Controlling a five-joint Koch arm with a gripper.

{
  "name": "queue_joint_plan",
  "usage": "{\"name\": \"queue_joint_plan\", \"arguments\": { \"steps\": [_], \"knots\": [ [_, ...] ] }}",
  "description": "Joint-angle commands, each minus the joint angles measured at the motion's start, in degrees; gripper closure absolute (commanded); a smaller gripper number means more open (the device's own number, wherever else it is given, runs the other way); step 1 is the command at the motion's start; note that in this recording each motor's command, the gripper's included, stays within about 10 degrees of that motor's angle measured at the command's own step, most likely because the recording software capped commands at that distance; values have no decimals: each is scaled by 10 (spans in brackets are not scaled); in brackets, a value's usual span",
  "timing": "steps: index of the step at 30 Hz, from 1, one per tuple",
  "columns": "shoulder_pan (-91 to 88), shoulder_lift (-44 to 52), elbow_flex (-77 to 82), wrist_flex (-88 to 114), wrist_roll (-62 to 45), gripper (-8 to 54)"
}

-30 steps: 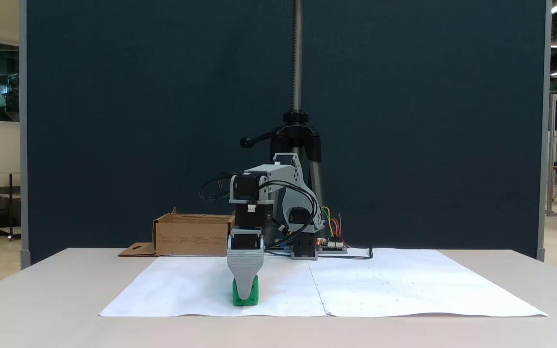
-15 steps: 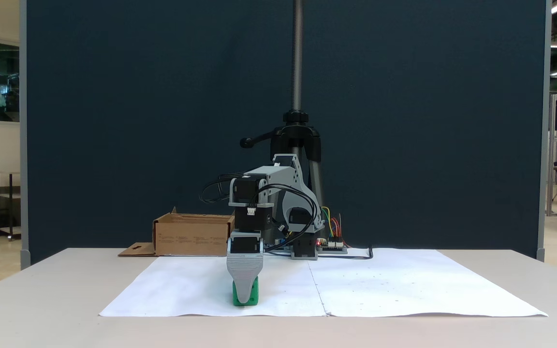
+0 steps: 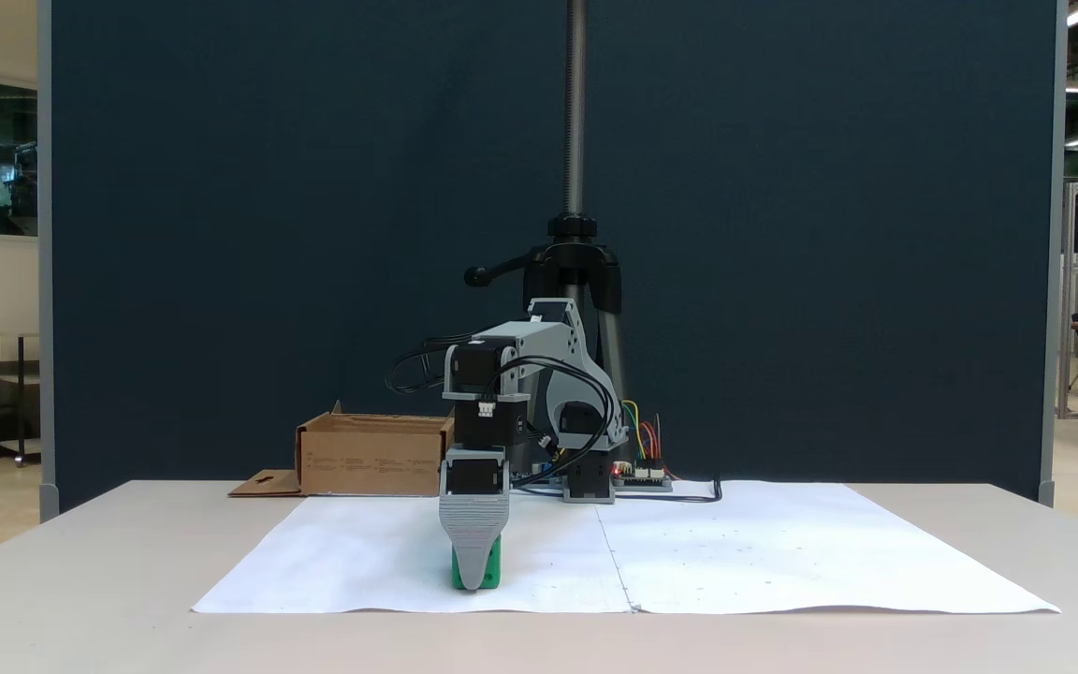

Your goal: Grasp a green dice and put it in the bin.

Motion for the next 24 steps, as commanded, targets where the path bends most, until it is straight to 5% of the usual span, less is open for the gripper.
{"name": "queue_joint_plan", "arguments": {
  "steps": [1, 4, 8, 9, 24],
  "knots": [
    [3, 10, -39, -12, -65, 155],
    [4, 10, -42, -14, -66, 234],
    [7, 10, -47, -18, -66, 266],
    [7, 11, -47, -19, -67, 329],
    [163, 133, -48, 18, -25, 329]
  ]
}}
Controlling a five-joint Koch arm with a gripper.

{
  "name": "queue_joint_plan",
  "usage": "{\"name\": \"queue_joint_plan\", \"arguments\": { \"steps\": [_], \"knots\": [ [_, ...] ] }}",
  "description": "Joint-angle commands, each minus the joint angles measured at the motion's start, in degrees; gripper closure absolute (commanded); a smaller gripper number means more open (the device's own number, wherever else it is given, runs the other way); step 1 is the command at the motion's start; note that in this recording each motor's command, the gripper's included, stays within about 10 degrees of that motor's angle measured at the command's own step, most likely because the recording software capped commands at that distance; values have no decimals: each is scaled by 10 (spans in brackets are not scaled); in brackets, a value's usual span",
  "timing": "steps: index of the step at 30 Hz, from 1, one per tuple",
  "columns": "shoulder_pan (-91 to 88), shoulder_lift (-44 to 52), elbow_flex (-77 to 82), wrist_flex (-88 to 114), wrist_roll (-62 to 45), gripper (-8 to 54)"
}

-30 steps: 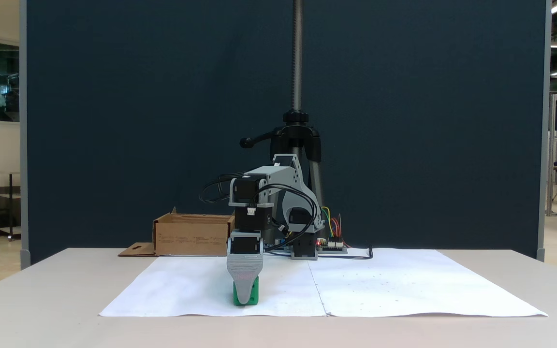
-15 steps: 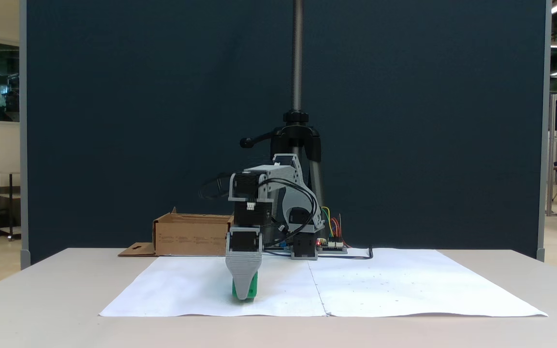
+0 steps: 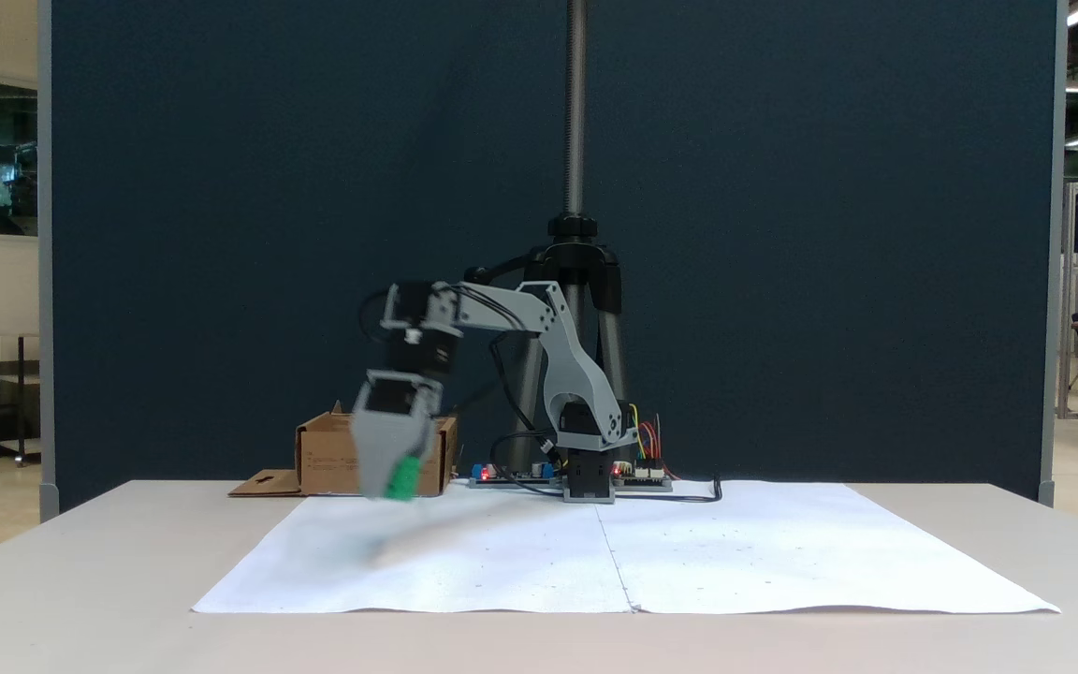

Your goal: Grasp a green dice and put it in the bin.

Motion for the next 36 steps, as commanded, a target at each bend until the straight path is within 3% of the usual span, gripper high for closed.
{"name": "queue_joint_plan", "arguments": {
  "steps": [1, 11, 24, 36],
  "knots": [
    [35, 55, -25, 23, -9, 329],
    [322, 142, -25, 100, 9, 329],
    [591, 151, -21, 92, -30, 329],
    [687, 183, 181, -46, -134, 329]
  ]
}}
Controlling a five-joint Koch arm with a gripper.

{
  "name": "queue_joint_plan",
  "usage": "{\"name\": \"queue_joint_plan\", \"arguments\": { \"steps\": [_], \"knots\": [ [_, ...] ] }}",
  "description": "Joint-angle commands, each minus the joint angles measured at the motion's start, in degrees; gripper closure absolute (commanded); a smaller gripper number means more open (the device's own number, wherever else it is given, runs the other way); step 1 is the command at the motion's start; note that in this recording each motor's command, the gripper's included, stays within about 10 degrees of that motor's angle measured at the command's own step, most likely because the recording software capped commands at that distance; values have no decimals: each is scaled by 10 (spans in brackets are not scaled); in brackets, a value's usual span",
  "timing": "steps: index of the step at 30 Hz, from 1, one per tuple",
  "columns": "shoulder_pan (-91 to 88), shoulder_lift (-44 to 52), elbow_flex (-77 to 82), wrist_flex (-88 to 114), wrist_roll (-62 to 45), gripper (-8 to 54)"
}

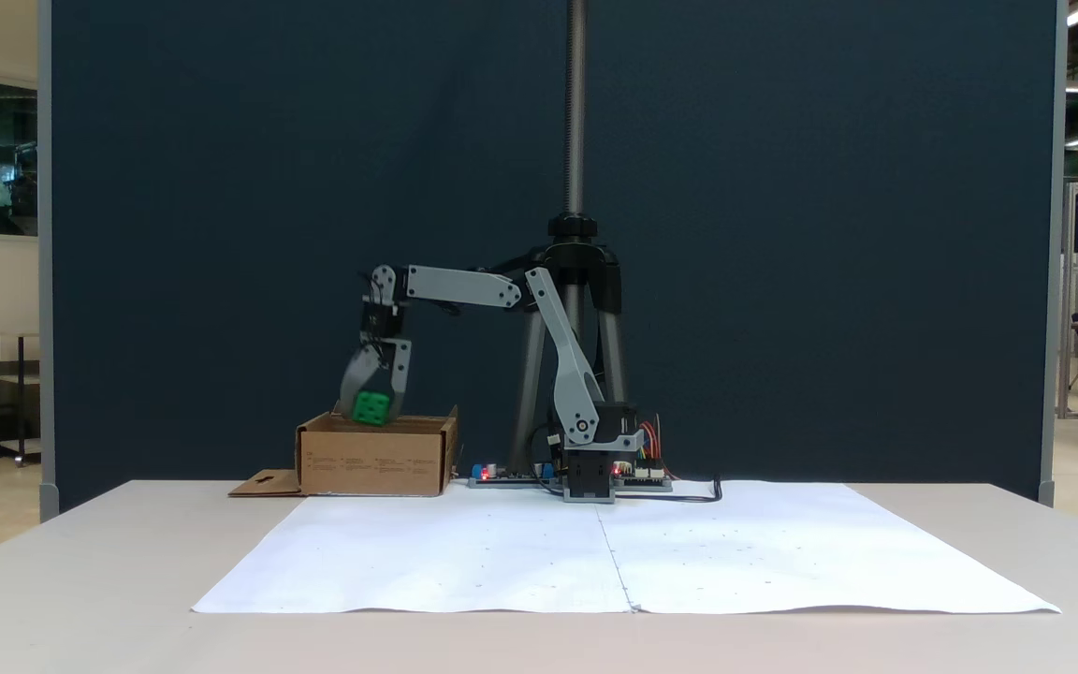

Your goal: Grasp a green dice and put it in the bin.

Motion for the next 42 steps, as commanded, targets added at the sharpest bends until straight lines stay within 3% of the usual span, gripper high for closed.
{"name": "queue_joint_plan", "arguments": {
  "steps": [1, 7, 14, 15, 16, 19, 26, 33, 42],
  "knots": [
    [11, 44, 18, -64, -74, 329],
    [12, 75, 122, -130, -91, 329],
    [14, 86, 128, -136, -93, 329],
    [14, 86, 128, -136, -93, 260],
    [15, 86, 128, -140, -93, 149],
    [15, 86, 128, -142, -92, 54],
    [16, 106, 128, -189, -92, 54],
    [-3, 211, 123, -207, -84, 54],
    [-185, 347, 149, -178, 65, 55]
  ]
}}
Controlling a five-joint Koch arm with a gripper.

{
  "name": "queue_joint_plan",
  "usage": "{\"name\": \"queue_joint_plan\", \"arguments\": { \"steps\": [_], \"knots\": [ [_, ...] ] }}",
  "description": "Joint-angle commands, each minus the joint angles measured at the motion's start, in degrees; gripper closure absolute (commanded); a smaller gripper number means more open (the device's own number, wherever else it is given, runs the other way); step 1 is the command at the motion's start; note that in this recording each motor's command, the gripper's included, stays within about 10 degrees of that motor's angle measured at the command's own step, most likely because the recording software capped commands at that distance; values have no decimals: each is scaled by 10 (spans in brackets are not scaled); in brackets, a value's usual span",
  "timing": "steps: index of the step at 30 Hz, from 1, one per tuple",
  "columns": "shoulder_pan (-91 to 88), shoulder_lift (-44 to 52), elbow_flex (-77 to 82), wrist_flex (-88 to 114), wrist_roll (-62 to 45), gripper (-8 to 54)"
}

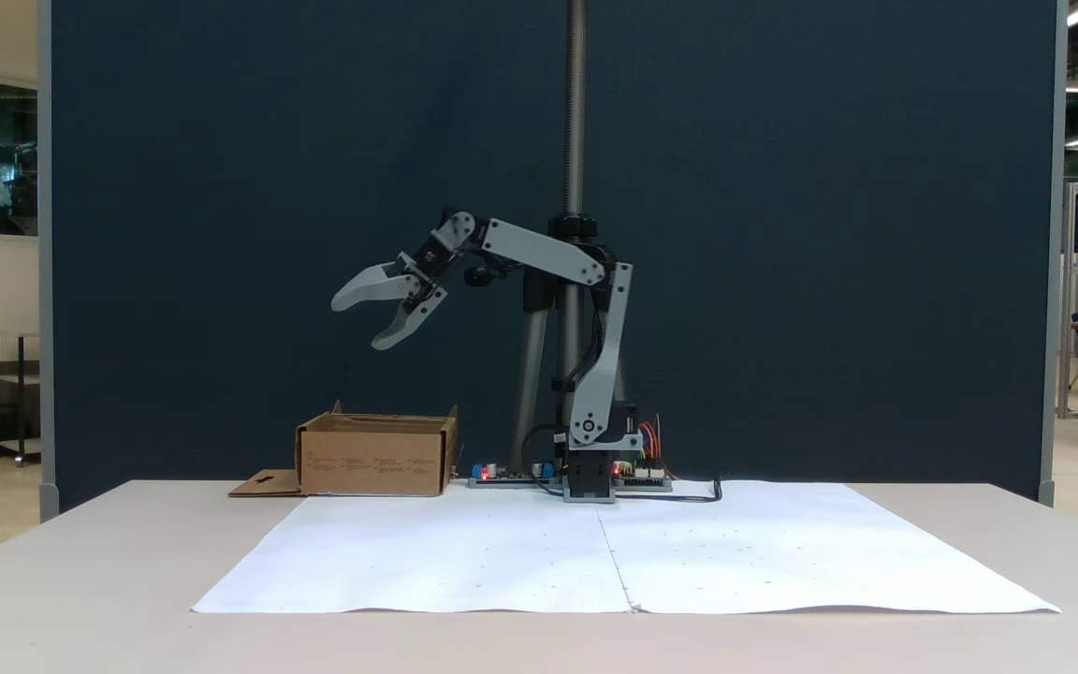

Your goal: Grasp a green dice and put it in the bin.

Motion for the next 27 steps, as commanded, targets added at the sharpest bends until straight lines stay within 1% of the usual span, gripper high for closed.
{"name": "queue_joint_plan", "arguments": {
  "steps": [1, 6, 13, 16, 20, 27],
  "knots": [
    [-65, 43, 4, 2, 96, 55],
    [-236, 69, 30, 0, 182, 54],
    [-523, 65, 81, -10, 327, 50],
    [-643, 57, 133, -41, 330, 27],
    [-756, 48, 202, -135, 330, 27],
    [-843, 53, 352, -286, 330, 27]
  ]
}}
